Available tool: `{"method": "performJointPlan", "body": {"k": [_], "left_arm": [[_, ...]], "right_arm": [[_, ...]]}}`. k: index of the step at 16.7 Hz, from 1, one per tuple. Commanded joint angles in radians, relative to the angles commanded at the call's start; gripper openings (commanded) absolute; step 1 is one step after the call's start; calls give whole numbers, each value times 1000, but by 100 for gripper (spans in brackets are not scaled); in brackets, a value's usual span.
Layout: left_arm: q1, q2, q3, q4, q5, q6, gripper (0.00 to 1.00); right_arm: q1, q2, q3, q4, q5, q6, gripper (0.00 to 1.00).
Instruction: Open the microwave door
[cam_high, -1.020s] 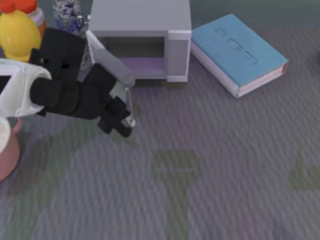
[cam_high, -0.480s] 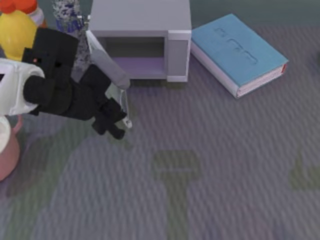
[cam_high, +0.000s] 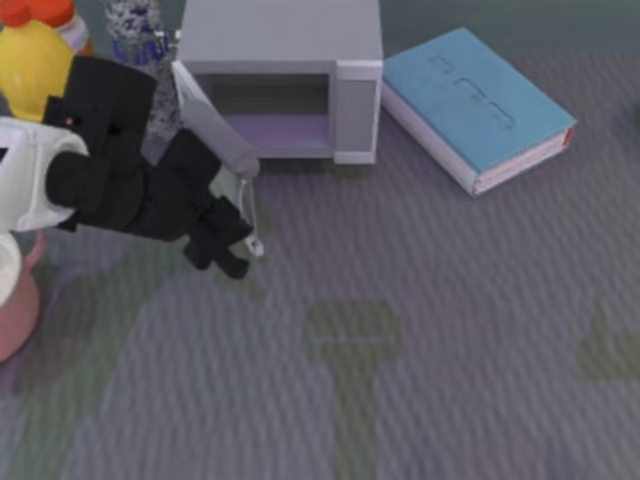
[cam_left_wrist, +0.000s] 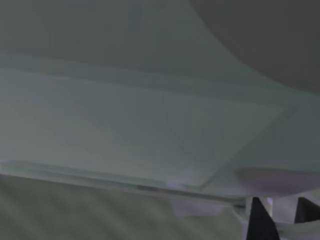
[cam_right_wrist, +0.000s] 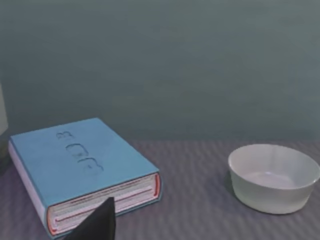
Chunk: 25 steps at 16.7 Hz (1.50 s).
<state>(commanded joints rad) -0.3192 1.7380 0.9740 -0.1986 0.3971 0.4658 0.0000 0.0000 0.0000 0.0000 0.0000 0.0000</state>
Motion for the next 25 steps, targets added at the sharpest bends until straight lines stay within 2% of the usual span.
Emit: {"method": "performJointPlan", "body": {"k": [14, 23, 25], "left_arm": [[-4, 0, -3, -2, 7, 0, 0], [61, 2, 13, -74, 86, 146, 0], [63, 2, 13, -76, 89, 150, 0]], "right_arm": [[0, 0, 0, 0, 0, 0, 100], [0, 0, 0, 0, 0, 0, 100], [0, 0, 0, 0, 0, 0, 100]]}}
